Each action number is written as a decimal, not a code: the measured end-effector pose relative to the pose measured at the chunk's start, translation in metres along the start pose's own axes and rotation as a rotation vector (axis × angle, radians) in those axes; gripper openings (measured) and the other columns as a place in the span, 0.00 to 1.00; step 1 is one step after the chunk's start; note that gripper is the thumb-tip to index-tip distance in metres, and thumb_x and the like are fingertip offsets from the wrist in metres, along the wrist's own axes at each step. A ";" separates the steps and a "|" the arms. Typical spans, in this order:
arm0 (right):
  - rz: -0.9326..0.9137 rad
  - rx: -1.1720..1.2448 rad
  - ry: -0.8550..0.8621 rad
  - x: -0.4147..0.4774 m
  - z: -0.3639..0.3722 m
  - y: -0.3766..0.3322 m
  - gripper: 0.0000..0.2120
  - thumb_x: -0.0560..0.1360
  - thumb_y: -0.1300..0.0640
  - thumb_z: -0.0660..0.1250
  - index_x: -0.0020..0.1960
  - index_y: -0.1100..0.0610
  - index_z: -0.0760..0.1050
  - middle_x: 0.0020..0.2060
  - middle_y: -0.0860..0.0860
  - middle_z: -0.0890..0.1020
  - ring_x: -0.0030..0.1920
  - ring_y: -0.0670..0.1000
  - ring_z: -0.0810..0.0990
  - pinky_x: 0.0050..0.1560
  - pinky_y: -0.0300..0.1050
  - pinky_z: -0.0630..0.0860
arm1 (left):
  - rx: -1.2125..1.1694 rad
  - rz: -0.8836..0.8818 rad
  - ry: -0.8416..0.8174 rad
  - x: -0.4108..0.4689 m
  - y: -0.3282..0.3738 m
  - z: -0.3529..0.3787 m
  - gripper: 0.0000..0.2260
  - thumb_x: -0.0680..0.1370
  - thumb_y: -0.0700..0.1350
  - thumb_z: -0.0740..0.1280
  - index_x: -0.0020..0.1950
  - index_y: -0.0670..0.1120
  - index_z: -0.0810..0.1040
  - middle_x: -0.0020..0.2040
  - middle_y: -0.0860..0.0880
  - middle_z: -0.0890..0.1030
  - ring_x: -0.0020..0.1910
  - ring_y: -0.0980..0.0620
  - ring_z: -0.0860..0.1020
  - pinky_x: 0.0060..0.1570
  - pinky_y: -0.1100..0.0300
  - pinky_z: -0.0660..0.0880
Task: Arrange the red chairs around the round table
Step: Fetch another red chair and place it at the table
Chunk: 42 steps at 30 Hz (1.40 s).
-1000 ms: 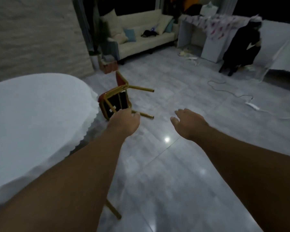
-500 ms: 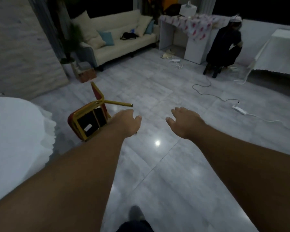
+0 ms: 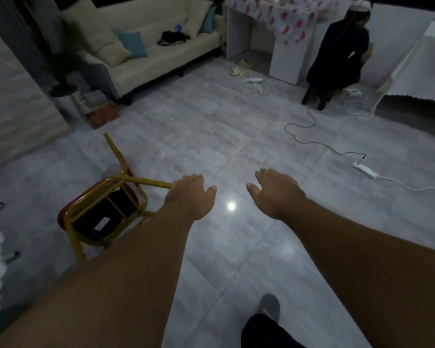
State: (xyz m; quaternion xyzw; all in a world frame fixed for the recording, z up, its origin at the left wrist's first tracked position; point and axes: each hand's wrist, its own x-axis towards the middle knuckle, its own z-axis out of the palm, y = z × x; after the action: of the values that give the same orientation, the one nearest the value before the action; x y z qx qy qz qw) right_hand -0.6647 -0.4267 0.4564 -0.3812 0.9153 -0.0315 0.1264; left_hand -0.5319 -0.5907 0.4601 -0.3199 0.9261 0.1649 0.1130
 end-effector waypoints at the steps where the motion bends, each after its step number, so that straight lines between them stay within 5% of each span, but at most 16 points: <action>1: -0.012 0.000 -0.012 0.021 -0.001 0.009 0.30 0.83 0.41 0.47 0.80 0.57 0.56 0.80 0.54 0.58 0.80 0.53 0.55 0.78 0.53 0.52 | -0.001 -0.016 0.002 0.020 0.007 -0.001 0.28 0.85 0.57 0.53 0.78 0.41 0.63 0.79 0.41 0.65 0.78 0.42 0.62 0.77 0.49 0.56; 13: -0.234 -0.049 -0.105 0.263 -0.041 0.068 0.31 0.83 0.41 0.48 0.80 0.57 0.55 0.80 0.53 0.58 0.80 0.52 0.53 0.78 0.53 0.51 | -0.164 -0.180 0.038 0.225 0.044 -0.028 0.30 0.85 0.58 0.52 0.81 0.41 0.55 0.82 0.42 0.57 0.81 0.44 0.56 0.79 0.50 0.50; 31: -0.382 -0.095 -0.224 0.660 -0.074 -0.013 0.32 0.83 0.39 0.46 0.81 0.56 0.52 0.81 0.52 0.55 0.81 0.51 0.50 0.80 0.54 0.46 | -0.237 -0.403 0.013 0.565 -0.067 -0.120 0.31 0.85 0.58 0.50 0.83 0.42 0.52 0.83 0.43 0.53 0.83 0.44 0.50 0.81 0.50 0.45; 42: -0.772 -0.198 -0.283 0.866 -0.099 -0.101 0.32 0.83 0.39 0.46 0.81 0.56 0.54 0.81 0.53 0.56 0.81 0.52 0.51 0.79 0.54 0.47 | -0.364 -0.752 0.178 0.699 -0.112 -0.175 0.31 0.85 0.59 0.51 0.82 0.42 0.54 0.83 0.42 0.55 0.83 0.44 0.51 0.81 0.49 0.45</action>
State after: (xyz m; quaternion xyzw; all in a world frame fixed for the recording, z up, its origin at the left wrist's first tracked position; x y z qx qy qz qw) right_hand -1.2069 -1.1133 0.3878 -0.7071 0.6774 0.0642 0.1924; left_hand -1.0175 -1.1281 0.3747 -0.6629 0.7070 0.2449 0.0266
